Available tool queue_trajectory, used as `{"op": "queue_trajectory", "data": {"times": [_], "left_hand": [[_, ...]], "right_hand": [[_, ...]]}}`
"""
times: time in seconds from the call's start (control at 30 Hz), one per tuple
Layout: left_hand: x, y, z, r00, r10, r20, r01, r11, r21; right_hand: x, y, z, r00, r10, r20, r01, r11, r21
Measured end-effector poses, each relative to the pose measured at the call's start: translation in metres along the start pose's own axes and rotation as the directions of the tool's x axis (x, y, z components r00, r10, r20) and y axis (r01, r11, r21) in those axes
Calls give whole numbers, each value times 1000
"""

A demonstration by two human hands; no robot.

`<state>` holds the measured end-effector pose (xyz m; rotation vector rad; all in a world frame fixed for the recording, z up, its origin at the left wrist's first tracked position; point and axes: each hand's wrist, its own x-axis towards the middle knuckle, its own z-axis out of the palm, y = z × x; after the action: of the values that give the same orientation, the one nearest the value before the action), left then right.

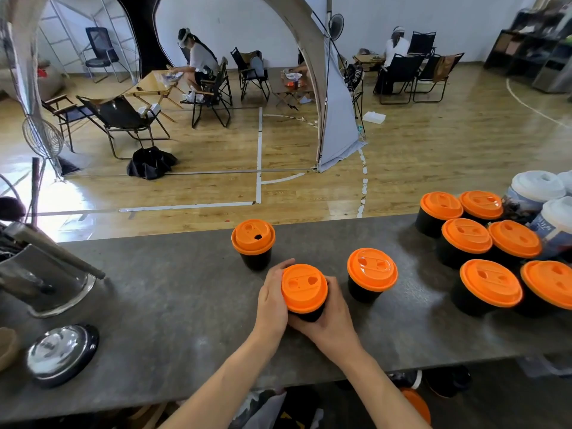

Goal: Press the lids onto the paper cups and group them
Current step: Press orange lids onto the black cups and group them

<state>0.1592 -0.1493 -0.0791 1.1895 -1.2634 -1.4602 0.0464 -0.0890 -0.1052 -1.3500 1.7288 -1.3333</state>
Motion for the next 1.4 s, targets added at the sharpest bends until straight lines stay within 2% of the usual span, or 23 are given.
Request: {"op": "queue_trajectory", "data": {"times": [0.1,0.3,0.47,0.57,0.63,0.77,0.9,0.97,1.03,1.1,1.17,1.23,1.27,1.33,1.37,1.4], "left_hand": [[0,1,3,1000,-14,16,13,1000,13],[15,14,-3,986,-45,161,26,993,116],[8,11,-9,991,-38,127,35,999,26],[-4,6,-18,967,-84,239,92,996,-19],[-11,4,-26,958,-82,275,80,997,18],[-14,-4,-31,974,24,225,-52,992,118],[-16,-3,-29,999,29,46,-31,999,44],[-20,4,-25,999,29,13,-29,999,17],[-30,15,-16,999,-13,44,15,998,-56],[-40,31,-8,989,-106,104,123,978,-171],[-47,45,-4,969,-168,179,207,953,-222],[-51,57,-4,962,-134,238,178,969,-173],[-53,63,-5,967,-86,241,121,983,-135],[-54,74,-7,972,14,233,7,996,-88],[-53,78,-10,971,47,235,-27,996,-85],[-52,82,-12,968,63,245,-39,994,-101]], "right_hand": [[0,4,-2,999,36,-4,-36,999,4],[1,4,0,999,36,11,-36,999,-4],[-1,1,-1,1000,18,9,-18,999,-41],[-3,-4,-6,1000,15,22,-14,999,-53],[-4,-8,-8,999,4,49,0,998,-68],[-8,-11,-8,987,8,163,8,995,-97],[-17,-13,-21,978,61,197,-26,984,-177],[-24,-21,-28,972,120,203,-98,989,-114],[-31,-35,-29,975,109,195,-108,994,-14],[-39,-53,-24,995,58,79,-61,998,31],[-43,-71,-23,995,-17,-96,15,1000,-14],[-45,-88,-26,980,-33,-198,31,999,-16],[-45,-95,-29,981,6,-195,3,999,45],[-43,-110,-34,990,128,-60,-104,948,300],[-42,-117,-35,982,187,16,-175,878,446],[-40,-126,-35,963,251,98,-259,765,590]]}}
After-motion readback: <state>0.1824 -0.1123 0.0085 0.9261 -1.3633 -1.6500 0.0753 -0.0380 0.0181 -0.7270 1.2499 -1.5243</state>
